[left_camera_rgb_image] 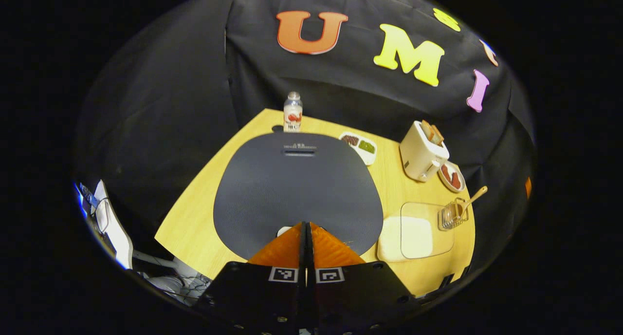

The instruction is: Close the left gripper, press the button to open the rice cooker; take a wooden spoon from the chopstick holder with the right hand, scoop a spoonful of rice and pour it into the rice cooker, then put the wooden spoon back into the chopstick holder.

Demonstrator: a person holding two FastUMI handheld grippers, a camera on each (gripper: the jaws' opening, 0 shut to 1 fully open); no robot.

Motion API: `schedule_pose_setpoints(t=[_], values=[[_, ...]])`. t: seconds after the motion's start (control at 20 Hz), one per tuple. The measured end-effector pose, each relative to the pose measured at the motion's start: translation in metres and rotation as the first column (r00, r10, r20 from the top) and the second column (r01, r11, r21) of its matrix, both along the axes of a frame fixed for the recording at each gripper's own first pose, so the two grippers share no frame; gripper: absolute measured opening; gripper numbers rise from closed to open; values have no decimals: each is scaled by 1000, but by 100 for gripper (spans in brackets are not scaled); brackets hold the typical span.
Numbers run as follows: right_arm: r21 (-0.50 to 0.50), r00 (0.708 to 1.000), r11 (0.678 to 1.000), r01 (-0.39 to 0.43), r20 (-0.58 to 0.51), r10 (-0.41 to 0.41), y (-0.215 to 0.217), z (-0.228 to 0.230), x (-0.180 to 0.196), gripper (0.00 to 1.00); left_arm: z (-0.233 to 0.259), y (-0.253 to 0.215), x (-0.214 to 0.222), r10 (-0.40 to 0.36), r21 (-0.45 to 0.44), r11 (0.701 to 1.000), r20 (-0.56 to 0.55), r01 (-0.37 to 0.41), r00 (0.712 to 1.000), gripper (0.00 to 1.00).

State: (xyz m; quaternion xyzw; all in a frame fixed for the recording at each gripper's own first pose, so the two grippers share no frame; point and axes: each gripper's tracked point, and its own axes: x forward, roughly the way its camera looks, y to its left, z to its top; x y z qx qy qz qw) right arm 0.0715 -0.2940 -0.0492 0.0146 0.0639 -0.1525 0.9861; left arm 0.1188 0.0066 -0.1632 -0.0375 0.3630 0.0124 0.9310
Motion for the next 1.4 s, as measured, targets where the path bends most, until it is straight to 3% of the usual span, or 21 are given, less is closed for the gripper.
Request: schedule_pose_setpoints(t=[0.25,0.35,0.4,0.55,0.6,0.75,0.9,1.4], values=[[1,1000,1000,-18,-19,18,-9,-3,-2,100,81,-1,30,-13,87,996,223,-7,975,1],[-4,999,1000,-23,-26,23,-17,-3,-1,100,110,-10,43,-40,89,996,294,14,955,4],[-5,999,1000,-26,-32,26,-21,-6,0,100,119,-8,51,-42,95,995,319,12,947,10],[4,994,998,-68,-88,68,-23,-24,9,100,132,-12,61,-8,47,999,372,-10,928,13],[11,992,997,-78,-102,79,-25,-29,13,100,131,-12,56,4,38,999,370,-19,929,28],[50,986,993,-104,-123,110,-23,-46,26,100,134,-17,49,26,46,998,393,-48,919,37],[94,976,988,-125,-166,139,-20,-73,41,100,151,-28,38,48,53,995,458,-81,888,94],[229,934,964,-136,-296,202,-29,-159,87,100,171,-53,1,102,52,987,532,-152,841,95]])
